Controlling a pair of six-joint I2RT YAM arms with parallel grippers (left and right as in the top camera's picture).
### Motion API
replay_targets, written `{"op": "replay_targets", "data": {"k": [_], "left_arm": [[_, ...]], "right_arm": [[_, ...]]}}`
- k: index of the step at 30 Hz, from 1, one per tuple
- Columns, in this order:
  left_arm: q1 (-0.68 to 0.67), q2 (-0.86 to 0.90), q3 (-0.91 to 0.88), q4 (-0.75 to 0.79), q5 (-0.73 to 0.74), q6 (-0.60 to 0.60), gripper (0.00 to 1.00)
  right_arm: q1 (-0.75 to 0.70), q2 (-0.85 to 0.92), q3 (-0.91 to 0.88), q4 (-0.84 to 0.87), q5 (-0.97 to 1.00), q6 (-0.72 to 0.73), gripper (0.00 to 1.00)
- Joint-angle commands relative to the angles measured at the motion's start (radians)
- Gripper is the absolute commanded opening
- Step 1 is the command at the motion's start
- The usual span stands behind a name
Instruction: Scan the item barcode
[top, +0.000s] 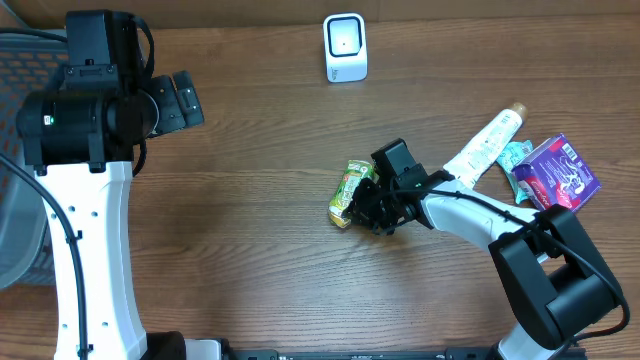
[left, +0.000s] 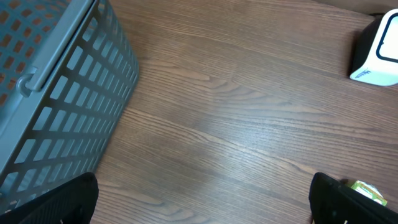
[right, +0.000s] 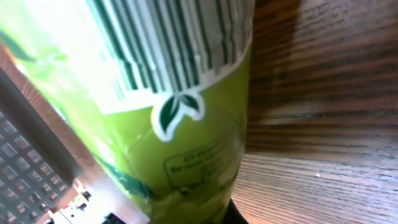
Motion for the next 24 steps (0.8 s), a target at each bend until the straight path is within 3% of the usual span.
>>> {"op": "replay_targets", "data": {"k": [1, 5, 8, 11, 24], "left_arm": [[0.0, -0.017, 0.02, 0.0, 0.004, -0.014, 0.99], [0.0, -0.017, 0.02, 0.0, 0.004, -0.014, 0.99], [0.0, -0.017, 0.02, 0.0, 0.004, -0.014, 1.0], [0.0, -0.017, 0.02, 0.0, 0.004, -0.014, 1.0], [0.0, -0.017, 0.02, 0.0, 0.004, -0.014, 1.0]], "right_arm": [[0.0, -0.007, 0.048, -0.062, 0.044, -0.115, 0.04], [0.012, -0.011, 0.195, -0.312, 0.232, -0.242, 0.04], [0.051, -0.011, 0.336, -0.567, 0.511, -0.289, 0.04], [0.098, -0.011, 0.415, -0.705, 0.733, -0.311, 0.04], [0.199, 0.175, 0.421, -0.688, 1.061, -0.649, 0.04]]}}
